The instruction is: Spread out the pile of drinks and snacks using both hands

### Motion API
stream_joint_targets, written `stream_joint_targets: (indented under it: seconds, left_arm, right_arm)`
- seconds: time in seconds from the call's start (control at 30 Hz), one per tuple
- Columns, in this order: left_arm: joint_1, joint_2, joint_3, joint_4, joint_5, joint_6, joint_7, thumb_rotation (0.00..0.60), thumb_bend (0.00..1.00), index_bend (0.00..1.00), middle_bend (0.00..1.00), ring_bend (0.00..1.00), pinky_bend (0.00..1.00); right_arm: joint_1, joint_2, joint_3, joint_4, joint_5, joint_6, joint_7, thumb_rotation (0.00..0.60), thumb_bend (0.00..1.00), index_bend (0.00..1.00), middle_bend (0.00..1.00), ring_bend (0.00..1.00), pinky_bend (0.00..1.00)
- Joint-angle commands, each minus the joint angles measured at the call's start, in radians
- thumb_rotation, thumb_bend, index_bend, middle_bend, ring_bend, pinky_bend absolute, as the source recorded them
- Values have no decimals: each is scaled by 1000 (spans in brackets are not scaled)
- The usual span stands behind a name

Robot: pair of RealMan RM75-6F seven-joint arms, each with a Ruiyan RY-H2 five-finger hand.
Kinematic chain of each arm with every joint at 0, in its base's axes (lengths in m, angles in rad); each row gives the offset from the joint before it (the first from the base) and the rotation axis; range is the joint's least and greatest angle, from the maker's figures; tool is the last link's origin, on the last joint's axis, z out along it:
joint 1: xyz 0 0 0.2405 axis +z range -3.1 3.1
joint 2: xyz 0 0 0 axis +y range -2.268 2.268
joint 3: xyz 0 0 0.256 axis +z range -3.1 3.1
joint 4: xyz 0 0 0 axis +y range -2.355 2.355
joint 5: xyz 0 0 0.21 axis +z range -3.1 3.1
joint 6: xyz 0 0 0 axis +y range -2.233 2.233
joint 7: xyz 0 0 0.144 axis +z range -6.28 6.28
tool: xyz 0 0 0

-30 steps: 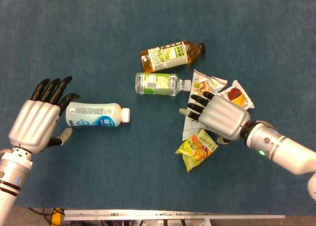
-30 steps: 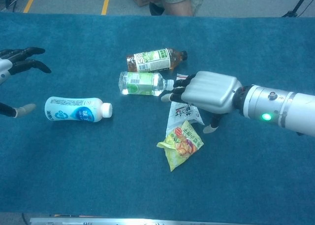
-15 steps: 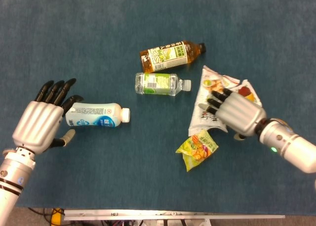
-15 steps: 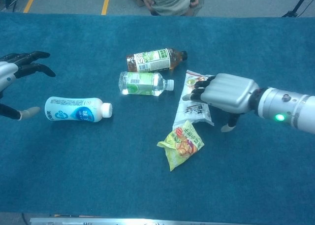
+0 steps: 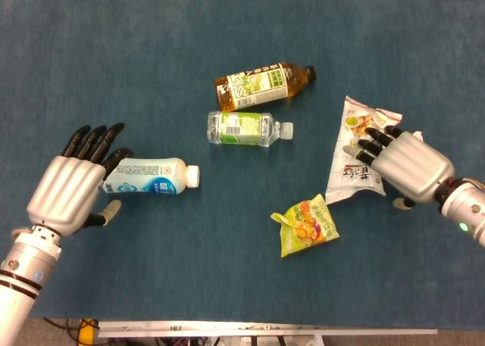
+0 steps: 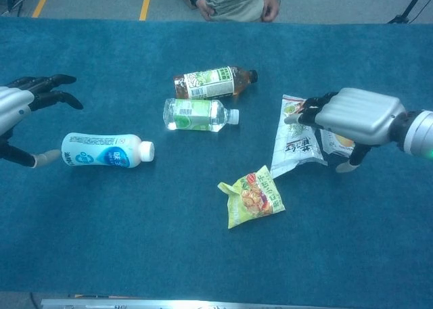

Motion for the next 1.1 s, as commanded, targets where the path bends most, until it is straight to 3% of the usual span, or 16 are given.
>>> stream_joint_targets:
  seconds: [0.03,0.27,0.6,0.87,1.1]
  left_arm:
    - [2,0,-1,-1,-2,1,1,600,278,207,0,0,0]
    - [12,12,-5,-6,-6,7,-2,600,278,207,0,0,0]
    - [29,26,0,-4,-2,9,-22,600,278,207,0,0,0]
    - [29,21,-6,-4,1,0,-27,600,278,207,0,0,0]
    - [27,11,-10,3,0,-11,-30,600,278,207,0,0,0]
  right_arm:
    - [-9,24,16,-49,-90,24,87,527,0,38,192,94,211]
    - [35,-38,42,-128,-180,-37,103,528,0,38,192,94,211]
    - [91,-168,58,-119,-85,-147,-63,528,0,38,192,94,211]
    - [107,-207,22,-101,-29,-175,-163,528,0,38,192,94,212]
    - [93,-170,-23,-92,-3,-157,-178,527,0,38,192,102,213]
